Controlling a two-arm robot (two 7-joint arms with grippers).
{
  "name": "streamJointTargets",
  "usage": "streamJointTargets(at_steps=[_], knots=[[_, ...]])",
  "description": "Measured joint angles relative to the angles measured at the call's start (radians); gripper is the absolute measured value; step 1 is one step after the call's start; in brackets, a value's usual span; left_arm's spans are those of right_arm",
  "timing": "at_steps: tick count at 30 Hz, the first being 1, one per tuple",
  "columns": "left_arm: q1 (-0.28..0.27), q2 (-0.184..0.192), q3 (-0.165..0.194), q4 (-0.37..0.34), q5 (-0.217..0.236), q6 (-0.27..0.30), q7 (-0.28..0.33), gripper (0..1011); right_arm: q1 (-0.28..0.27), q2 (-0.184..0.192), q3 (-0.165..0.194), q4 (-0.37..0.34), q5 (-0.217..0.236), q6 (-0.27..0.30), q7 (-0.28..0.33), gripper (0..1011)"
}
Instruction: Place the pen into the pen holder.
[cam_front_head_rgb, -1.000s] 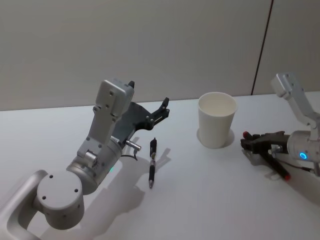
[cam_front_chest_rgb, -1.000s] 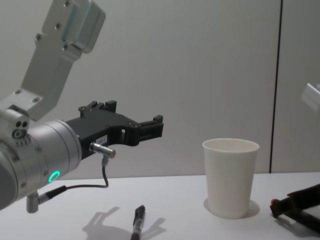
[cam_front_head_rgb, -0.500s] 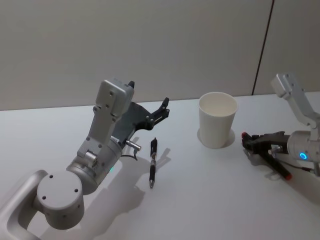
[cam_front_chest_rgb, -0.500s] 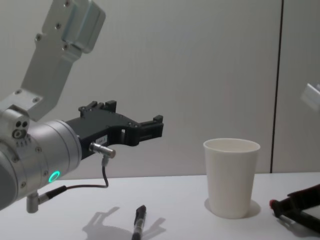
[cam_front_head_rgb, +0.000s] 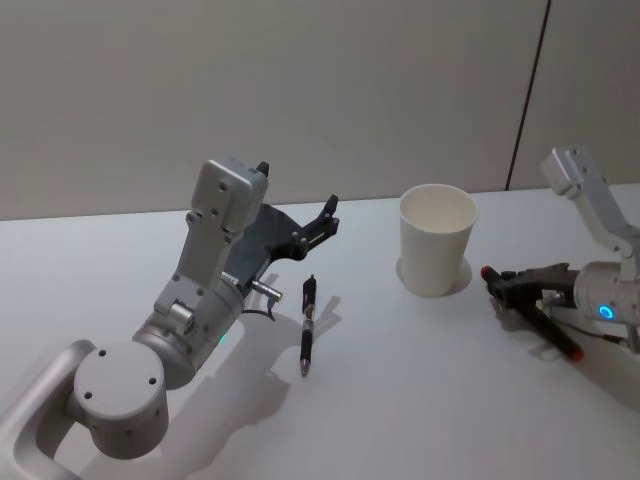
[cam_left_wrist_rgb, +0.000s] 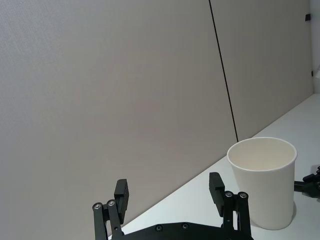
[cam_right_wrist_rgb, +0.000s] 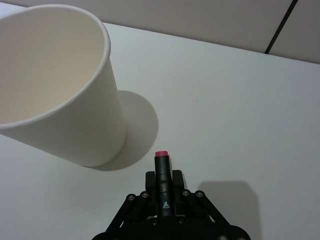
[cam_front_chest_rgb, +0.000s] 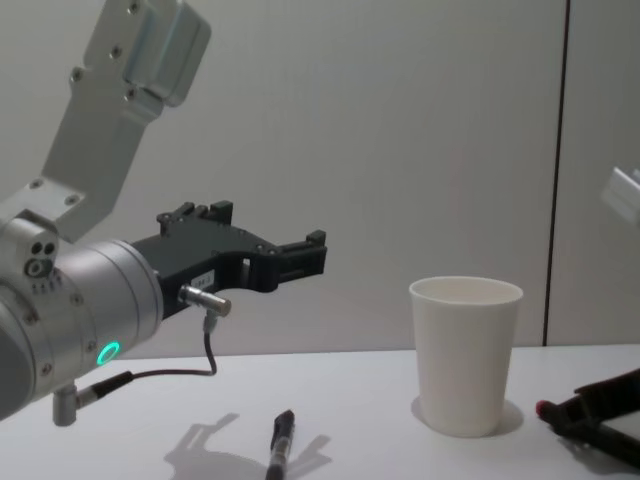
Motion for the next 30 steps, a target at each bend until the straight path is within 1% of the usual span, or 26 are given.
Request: streamJointTargets(at_steps=[12, 19, 26, 30], knots=[[0.0, 0.0, 0.0, 0.0, 0.0, 0.0, 0.0, 1001, 0.0, 0.0, 0.0, 0.0, 0.0, -0.001, 0.0, 185], [0.0, 0.0, 0.0, 0.0, 0.0, 0.0, 0.0, 1001, 0.0, 0.004, -0.001, -0.006, -0.012, -0.016, -0.003, 185], [0.0, 0.0, 0.0, 0.0, 0.0, 0.0, 0.0, 1001, 0.0, 0.011, 0.005, -0.025, -0.033, -0.061, -0.016, 184], [0.0, 0.0, 0.0, 0.0, 0.0, 0.0, 0.0, 1001, 0.001, 0.014, 0.008, -0.037, -0.046, -0.101, -0.024, 184]])
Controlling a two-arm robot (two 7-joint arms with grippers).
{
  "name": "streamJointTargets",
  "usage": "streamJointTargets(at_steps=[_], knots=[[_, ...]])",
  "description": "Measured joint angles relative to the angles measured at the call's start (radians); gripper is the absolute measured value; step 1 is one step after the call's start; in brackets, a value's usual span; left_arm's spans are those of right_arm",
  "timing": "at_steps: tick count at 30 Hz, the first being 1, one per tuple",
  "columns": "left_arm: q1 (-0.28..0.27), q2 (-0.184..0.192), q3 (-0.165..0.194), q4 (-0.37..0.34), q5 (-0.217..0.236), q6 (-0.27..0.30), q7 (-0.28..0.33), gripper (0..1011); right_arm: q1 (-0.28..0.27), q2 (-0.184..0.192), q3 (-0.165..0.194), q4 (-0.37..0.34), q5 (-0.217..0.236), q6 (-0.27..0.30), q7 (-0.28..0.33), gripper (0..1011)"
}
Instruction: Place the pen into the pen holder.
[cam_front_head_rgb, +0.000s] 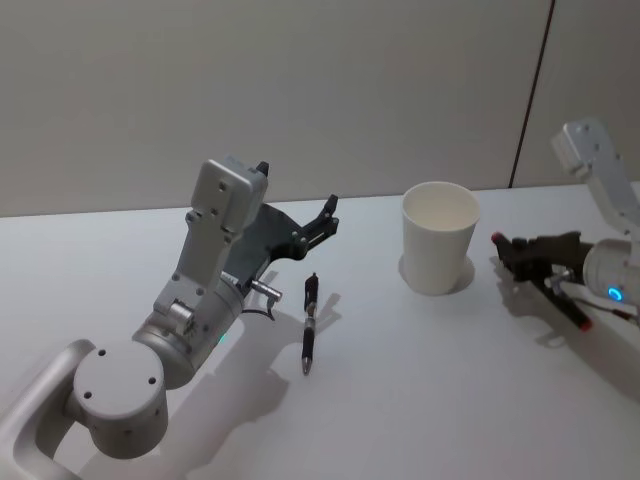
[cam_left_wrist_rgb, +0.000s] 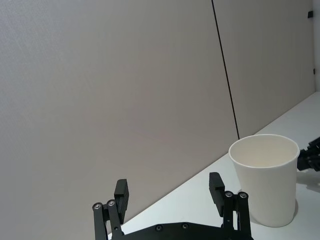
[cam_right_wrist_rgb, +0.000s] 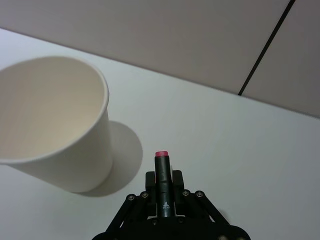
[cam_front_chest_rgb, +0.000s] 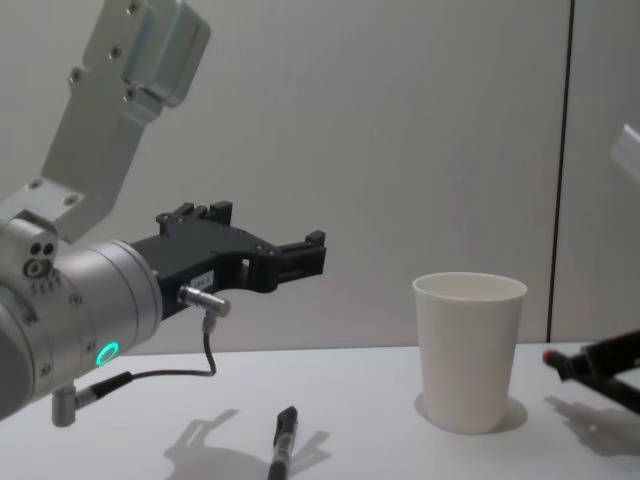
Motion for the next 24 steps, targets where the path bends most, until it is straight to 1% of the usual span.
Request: streamJointTargets(at_steps=[4, 5, 8, 9, 10, 12, 15, 16, 24], knots=[[0.0, 0.0, 0.0, 0.0, 0.0, 0.0, 0.0, 1001, 0.004, 0.001, 0.002, -0.01, -0.012, -0.039, -0.005, 185], [0.0, 0.0, 0.0, 0.0, 0.0, 0.0, 0.0, 1001, 0.007, 0.001, 0.002, -0.013, -0.017, -0.057, -0.007, 184], [0.0, 0.0, 0.0, 0.0, 0.0, 0.0, 0.0, 1001, 0.01, 0.0, 0.002, -0.016, -0.024, -0.081, -0.008, 185], [0.0, 0.0, 0.0, 0.0, 0.0, 0.0, 0.0, 1001, 0.013, 0.0, 0.003, -0.018, -0.029, -0.101, -0.01, 185], [0.0, 0.0, 0.0, 0.0, 0.0, 0.0, 0.0, 1001, 0.013, 0.0, 0.003, -0.018, -0.029, -0.101, -0.01, 184], [0.0, 0.0, 0.0, 0.0, 0.0, 0.0, 0.0, 1001, 0.019, -0.003, 0.003, -0.021, -0.039, -0.139, -0.011, 185], [0.0, 0.0, 0.0, 0.0, 0.0, 0.0, 0.0, 1001, 0.024, -0.005, 0.002, -0.023, -0.045, -0.165, -0.013, 185], [0.0, 0.0, 0.0, 0.0, 0.0, 0.0, 0.0, 1001, 0.028, -0.007, 0.002, -0.023, -0.049, -0.185, -0.013, 184], [0.0, 0.0, 0.0, 0.0, 0.0, 0.0, 0.0, 1001, 0.052, -0.021, -0.003, -0.019, -0.066, -0.29, -0.018, 185]])
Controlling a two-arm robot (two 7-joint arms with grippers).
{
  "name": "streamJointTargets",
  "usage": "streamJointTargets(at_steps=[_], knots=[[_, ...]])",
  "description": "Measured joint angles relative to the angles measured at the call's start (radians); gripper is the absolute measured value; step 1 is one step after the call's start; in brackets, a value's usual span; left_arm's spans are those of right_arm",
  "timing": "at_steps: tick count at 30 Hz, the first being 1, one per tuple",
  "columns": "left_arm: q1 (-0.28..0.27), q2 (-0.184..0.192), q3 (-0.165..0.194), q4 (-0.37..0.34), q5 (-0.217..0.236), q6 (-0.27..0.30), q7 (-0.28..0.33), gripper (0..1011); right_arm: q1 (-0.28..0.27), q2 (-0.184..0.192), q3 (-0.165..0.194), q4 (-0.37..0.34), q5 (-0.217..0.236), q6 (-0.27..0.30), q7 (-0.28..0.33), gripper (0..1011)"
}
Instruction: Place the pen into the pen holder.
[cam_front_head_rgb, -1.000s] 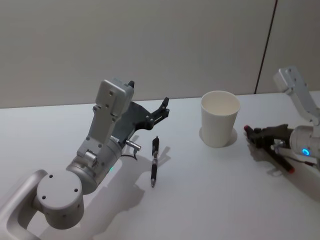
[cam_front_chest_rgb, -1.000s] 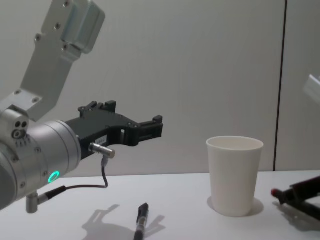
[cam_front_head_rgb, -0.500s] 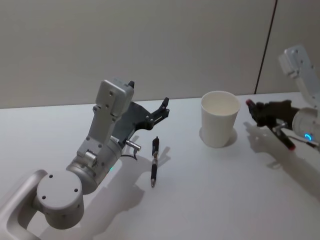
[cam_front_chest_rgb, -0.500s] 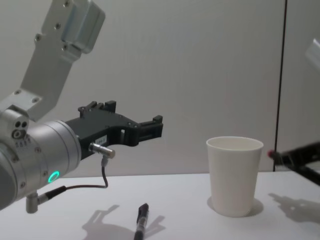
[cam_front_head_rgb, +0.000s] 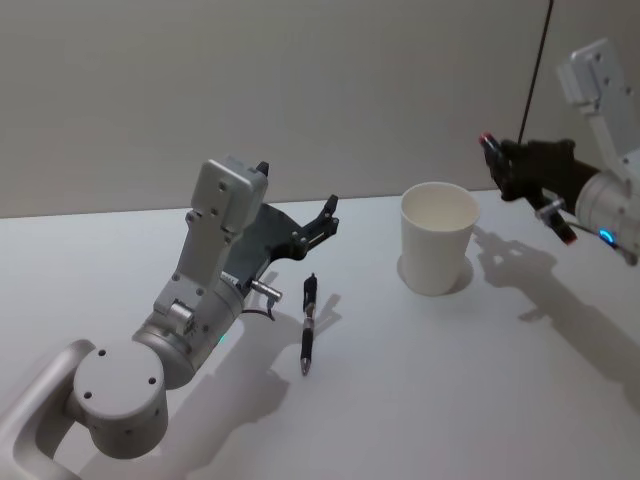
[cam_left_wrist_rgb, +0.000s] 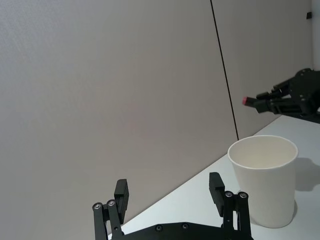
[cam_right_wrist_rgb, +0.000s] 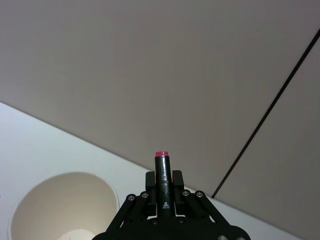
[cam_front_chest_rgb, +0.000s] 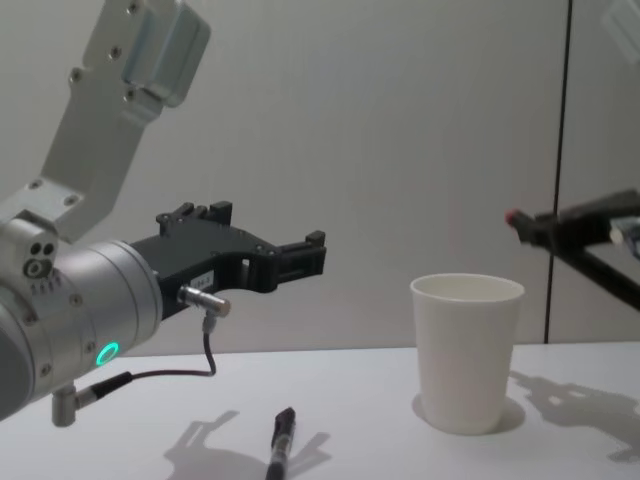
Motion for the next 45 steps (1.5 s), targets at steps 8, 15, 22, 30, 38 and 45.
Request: streamJointTargets(at_steps=[8, 15, 22, 30, 38, 45], knots=[[0.0, 0.0, 0.0, 0.0, 0.0, 0.0, 0.0, 1001, 0.036, -0.025, -0.008, 0.023, -0.013, -0.126, -0.008, 184], [0.0, 0.0, 0.0, 0.0, 0.0, 0.0, 0.0, 1001, 0.076, -0.054, -0.016, 0.054, -0.016, -0.232, -0.015, 184], [0.0, 0.0, 0.0, 0.0, 0.0, 0.0, 0.0, 1001, 0.132, -0.093, -0.027, 0.104, -0.009, -0.337, -0.015, 185], [0.0, 0.0, 0.0, 0.0, 0.0, 0.0, 0.0, 1001, 0.201, -0.143, -0.044, 0.191, 0.025, -0.453, 0.025, 185], [0.0, 0.0, 0.0, 0.0, 0.0, 0.0, 0.0, 1001, 0.236, -0.175, -0.062, 0.275, 0.066, -0.512, 0.075, 184], [0.0, 0.0, 0.0, 0.0, 0.0, 0.0, 0.0, 1001, 0.222, -0.176, -0.069, 0.297, 0.085, -0.52, 0.09, 184]])
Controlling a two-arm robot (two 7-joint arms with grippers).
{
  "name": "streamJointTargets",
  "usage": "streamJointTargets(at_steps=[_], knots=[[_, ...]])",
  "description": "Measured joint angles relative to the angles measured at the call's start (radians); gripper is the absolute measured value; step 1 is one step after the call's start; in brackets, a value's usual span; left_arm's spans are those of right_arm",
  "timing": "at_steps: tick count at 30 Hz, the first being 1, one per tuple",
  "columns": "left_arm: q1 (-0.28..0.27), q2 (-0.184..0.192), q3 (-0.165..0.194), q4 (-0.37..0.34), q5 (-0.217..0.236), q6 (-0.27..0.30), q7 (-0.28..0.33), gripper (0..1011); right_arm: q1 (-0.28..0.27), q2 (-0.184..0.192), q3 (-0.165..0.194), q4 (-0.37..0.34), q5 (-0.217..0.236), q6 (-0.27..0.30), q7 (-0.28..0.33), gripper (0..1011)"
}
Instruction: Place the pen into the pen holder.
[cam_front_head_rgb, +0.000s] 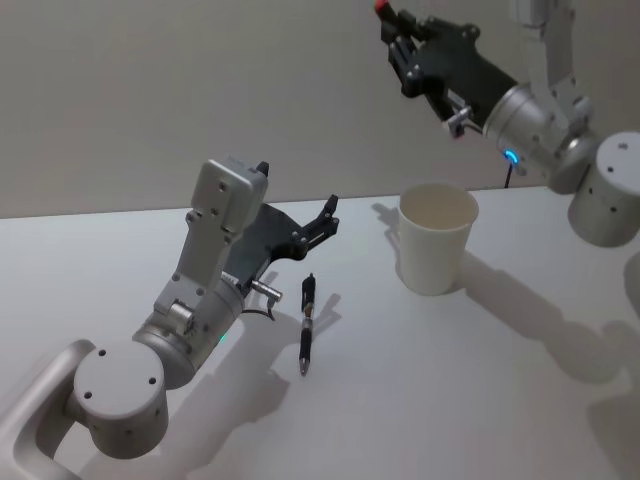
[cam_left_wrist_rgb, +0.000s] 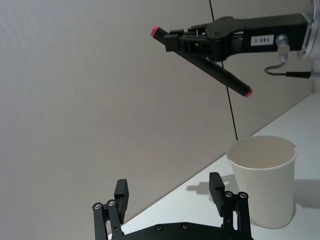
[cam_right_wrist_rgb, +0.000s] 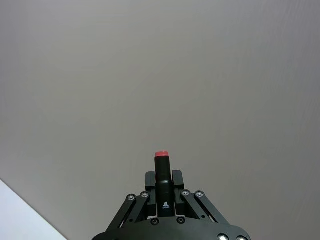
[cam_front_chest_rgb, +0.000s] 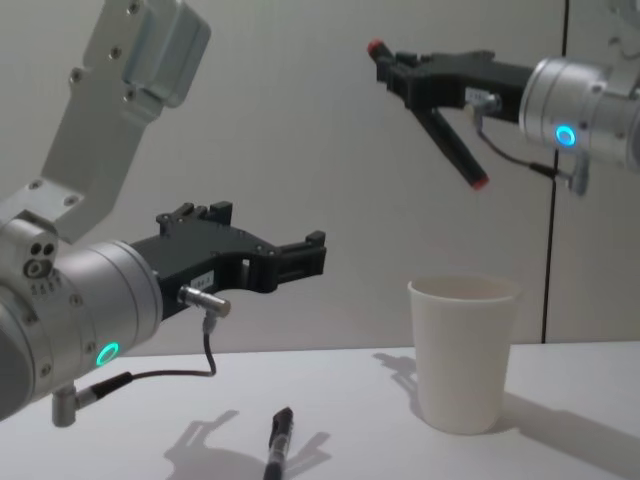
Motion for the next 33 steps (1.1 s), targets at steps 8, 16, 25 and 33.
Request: streamJointTargets(at_steps=[8, 16, 25, 33], knots=[[0.0, 0.0, 0.0, 0.0, 0.0, 0.0, 0.0, 1001, -0.036, 0.016, -0.003, -0.002, 0.019, 0.008, 0.01, 185], [0.0, 0.0, 0.0, 0.0, 0.0, 0.0, 0.0, 1001, -0.056, 0.017, -0.012, 0.011, 0.04, 0.008, 0.023, 185], [0.0, 0.0, 0.0, 0.0, 0.0, 0.0, 0.0, 1001, -0.064, 0.009, -0.026, 0.046, 0.06, -0.004, 0.034, 184], [0.0, 0.0, 0.0, 0.0, 0.0, 0.0, 0.0, 1001, -0.077, 0.009, -0.032, 0.054, 0.069, -0.009, 0.039, 184]])
